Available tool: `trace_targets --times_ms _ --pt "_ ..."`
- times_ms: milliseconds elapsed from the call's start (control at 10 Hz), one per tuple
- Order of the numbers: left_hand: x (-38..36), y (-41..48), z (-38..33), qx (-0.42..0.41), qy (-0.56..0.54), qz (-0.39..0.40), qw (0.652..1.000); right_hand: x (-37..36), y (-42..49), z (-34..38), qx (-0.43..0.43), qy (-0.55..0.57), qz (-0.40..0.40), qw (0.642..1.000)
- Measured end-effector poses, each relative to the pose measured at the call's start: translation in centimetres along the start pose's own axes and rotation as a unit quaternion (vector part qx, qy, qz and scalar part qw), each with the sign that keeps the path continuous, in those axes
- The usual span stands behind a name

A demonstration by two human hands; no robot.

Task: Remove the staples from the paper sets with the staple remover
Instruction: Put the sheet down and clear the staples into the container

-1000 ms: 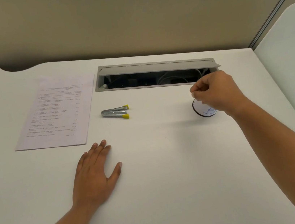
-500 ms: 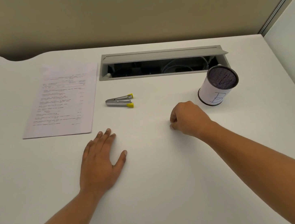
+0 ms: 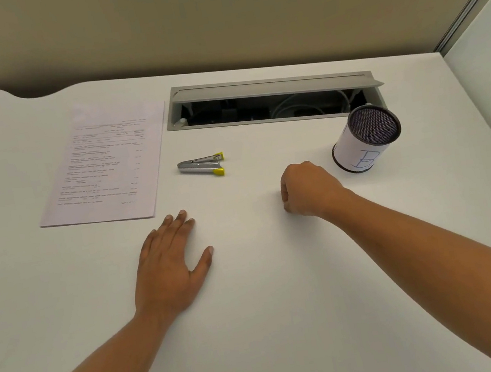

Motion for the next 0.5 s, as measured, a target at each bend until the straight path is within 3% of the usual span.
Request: trace_targets --times_ms 300,400,500 --pt "0.1 -0.1 -0.1 -0.005 -0.011 -0.002 1.000 0.6 -1.3 -0.4 -0.010 0.038 0.071 0.997" --pt "0.0 0.0 0.0 -0.007 -0.013 0.001 1.000 1.7 -2.2 -0.9 -0.013 0.093 0.056 0.994" --pt "0.0 0.0 0.0 -0.007 -0.012 0.001 1.000 3.8 -3.1 -1.5 -0.024 0.179 -0.016 0.983"
Point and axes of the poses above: each hand's wrist, its own y-axis towards the middle knuckle, its own x-axis out of the back of the hand, z = x × y, the point moved 5 cm from there along y, towards the middle knuckle, and after that the axes turned 13 degrees about x, right-handed, at the moved point
